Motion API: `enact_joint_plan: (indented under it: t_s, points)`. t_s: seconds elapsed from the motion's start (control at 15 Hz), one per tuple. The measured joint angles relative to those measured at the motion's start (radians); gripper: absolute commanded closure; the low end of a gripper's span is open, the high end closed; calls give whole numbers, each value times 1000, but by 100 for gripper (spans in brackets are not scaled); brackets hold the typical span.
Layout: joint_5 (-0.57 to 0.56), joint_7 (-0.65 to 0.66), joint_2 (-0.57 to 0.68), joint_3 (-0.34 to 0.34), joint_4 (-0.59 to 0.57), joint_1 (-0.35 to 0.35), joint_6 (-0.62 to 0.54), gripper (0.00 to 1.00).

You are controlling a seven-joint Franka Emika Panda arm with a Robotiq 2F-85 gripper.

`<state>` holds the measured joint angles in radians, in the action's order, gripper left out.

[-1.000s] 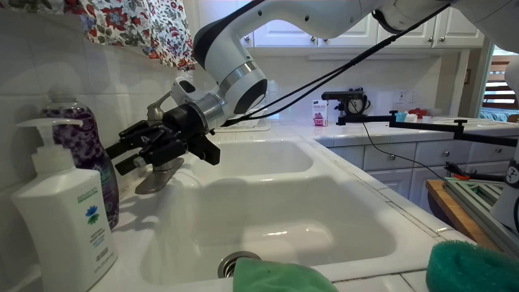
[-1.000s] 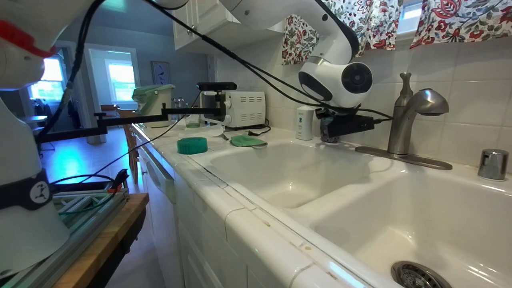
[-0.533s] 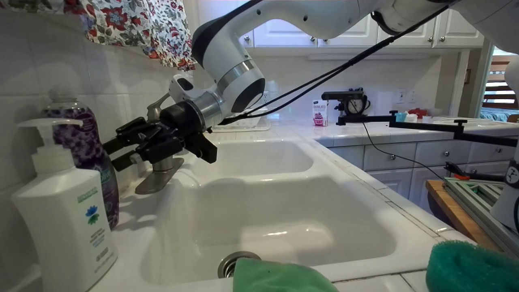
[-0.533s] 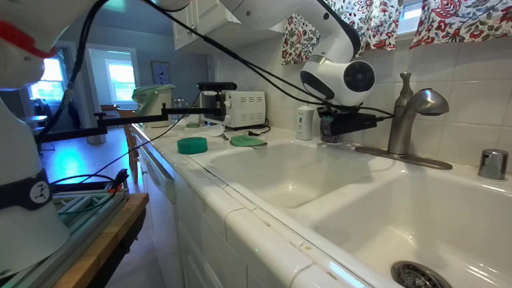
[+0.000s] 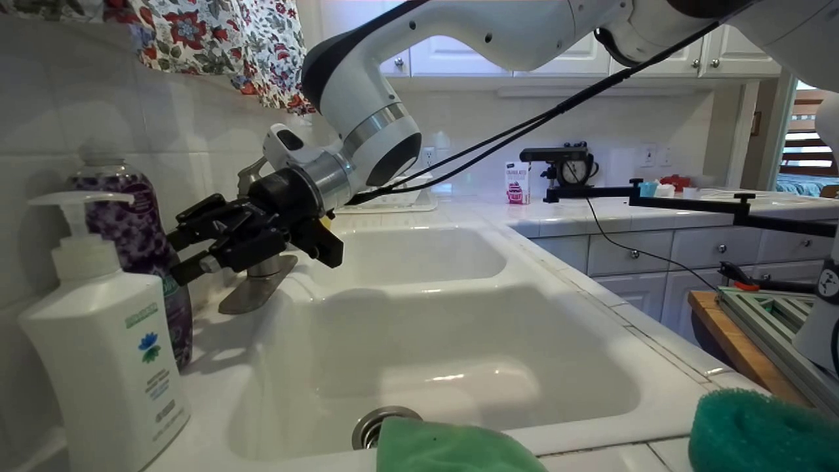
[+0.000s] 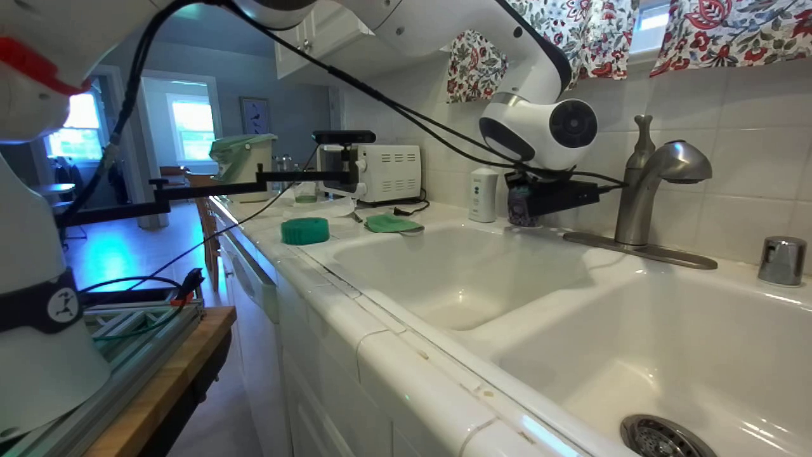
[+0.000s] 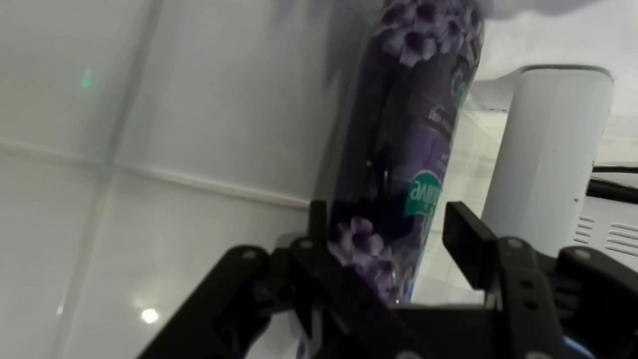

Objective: Pick up the purple bottle and pour some of its contents in the sink

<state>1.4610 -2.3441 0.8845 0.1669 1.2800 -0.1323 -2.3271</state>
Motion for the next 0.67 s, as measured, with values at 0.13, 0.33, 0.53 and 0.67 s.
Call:
enact_joint_plan:
  t_s: [0.13, 0.33, 0.53, 0.67]
  points:
    - [-19, 11, 11, 0, -19, -2, 8, 36]
    - [-41, 27, 26, 0, -43, -4, 14, 36]
    - [-61, 43, 40, 1, -66, -6, 23, 35]
    - [-62, 49, 46, 6, -75, -6, 26, 33]
